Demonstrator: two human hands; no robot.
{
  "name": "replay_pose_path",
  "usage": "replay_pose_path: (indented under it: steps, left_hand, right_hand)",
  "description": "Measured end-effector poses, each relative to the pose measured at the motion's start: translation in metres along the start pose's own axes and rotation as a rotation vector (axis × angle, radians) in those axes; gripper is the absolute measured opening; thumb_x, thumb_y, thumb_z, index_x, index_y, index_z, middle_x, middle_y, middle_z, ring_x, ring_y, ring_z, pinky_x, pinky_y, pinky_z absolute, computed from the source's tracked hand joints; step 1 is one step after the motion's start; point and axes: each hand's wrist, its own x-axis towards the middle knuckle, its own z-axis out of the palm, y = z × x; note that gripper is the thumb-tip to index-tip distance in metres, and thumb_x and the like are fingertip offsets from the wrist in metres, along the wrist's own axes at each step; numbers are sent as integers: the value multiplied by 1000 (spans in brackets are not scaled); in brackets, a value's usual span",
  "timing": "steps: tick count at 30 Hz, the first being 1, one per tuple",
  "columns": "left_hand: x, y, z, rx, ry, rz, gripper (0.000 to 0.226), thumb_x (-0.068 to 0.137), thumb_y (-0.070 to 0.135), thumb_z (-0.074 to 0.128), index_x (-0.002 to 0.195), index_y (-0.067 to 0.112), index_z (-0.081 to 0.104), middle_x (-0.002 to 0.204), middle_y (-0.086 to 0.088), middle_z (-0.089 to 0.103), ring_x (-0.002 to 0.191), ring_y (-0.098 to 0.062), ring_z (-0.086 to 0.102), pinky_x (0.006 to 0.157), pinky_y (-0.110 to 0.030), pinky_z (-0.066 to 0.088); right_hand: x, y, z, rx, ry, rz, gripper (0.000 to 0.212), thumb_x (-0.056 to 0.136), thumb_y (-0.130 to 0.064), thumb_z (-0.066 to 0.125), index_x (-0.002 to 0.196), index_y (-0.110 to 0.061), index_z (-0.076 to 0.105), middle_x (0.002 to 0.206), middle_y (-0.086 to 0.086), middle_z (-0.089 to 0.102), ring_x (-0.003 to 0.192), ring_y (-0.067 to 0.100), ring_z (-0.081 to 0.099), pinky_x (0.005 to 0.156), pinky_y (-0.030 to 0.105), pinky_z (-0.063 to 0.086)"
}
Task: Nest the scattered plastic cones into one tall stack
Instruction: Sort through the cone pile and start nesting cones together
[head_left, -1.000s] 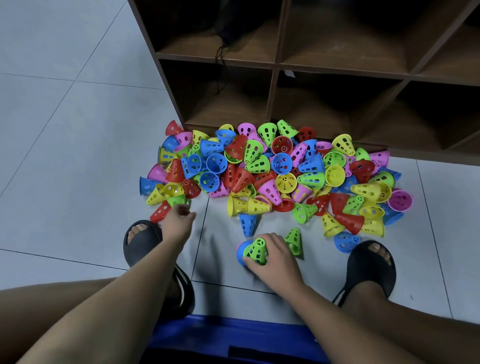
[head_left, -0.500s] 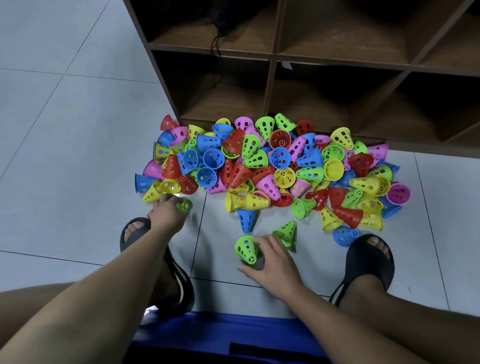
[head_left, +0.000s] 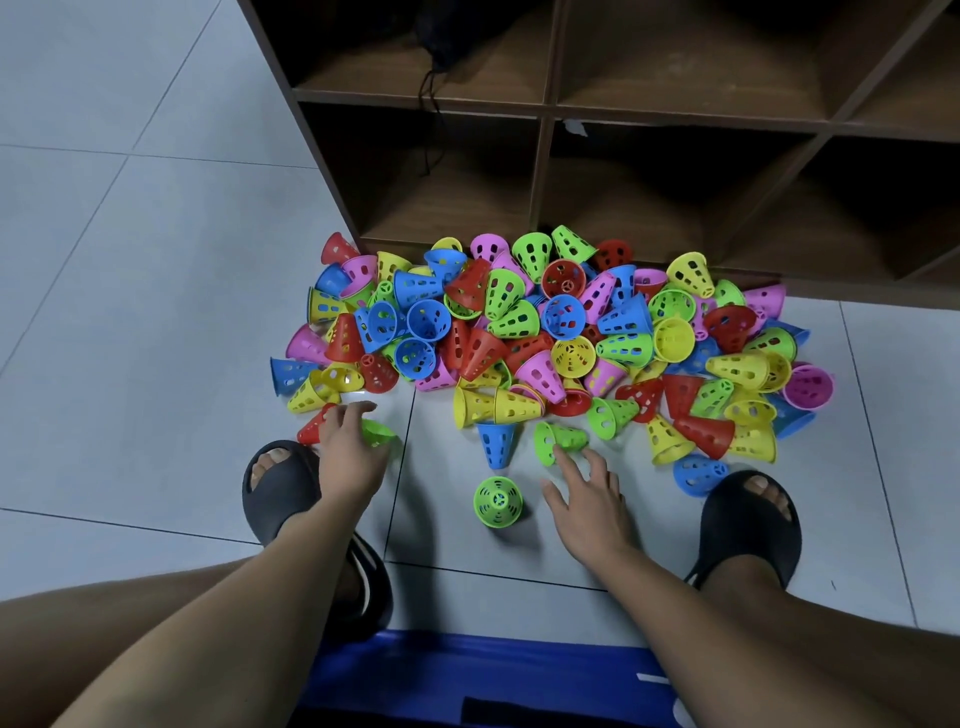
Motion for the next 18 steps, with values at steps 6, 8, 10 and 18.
replay_pose_path:
  steps: [6, 8, 10, 18]
  left_hand:
    - [4, -16, 4, 57, -78, -104, 92, 80, 44, 88, 157, 26, 40, 161, -4, 43, 146, -31, 42, 114, -54, 44]
    - [6, -21, 5, 56, -91, -118, 97, 77, 49, 90, 157, 24, 41, 155, -4, 51, 140, -31, 49, 111, -53, 48]
    - [6, -23, 7, 35, -104, -131, 97, 78, 48, 91, 157, 23, 41, 153, -4, 53, 136, -30, 54, 108, -50, 50]
    - [-3, -26, 20, 106, -231, -107, 74, 81, 39, 89, 144, 21, 54, 138, -5, 59, 116, -29, 64, 92, -40, 53]
  right_hand:
    - [17, -4, 4, 77, 23, 42, 40, 103, -55, 53, 134, -29, 55, 152, 5, 38, 128, 36, 52, 98, 46, 50]
    - [25, -9, 1, 153, 86, 98, 39, 99, -49, 63, 125, -21, 54, 138, 9, 47, 119, 38, 56, 89, 45, 51]
    - [34, -10, -1, 169, 82, 119, 51, 95, -39, 72, 137, -20, 50, 142, 10, 47, 125, 39, 54, 93, 45, 49]
    - [62, -8, 0, -96, -1, -94, 70, 90, -26, 74, 151, -36, 41, 159, 0, 33, 141, 29, 44, 109, 46, 48]
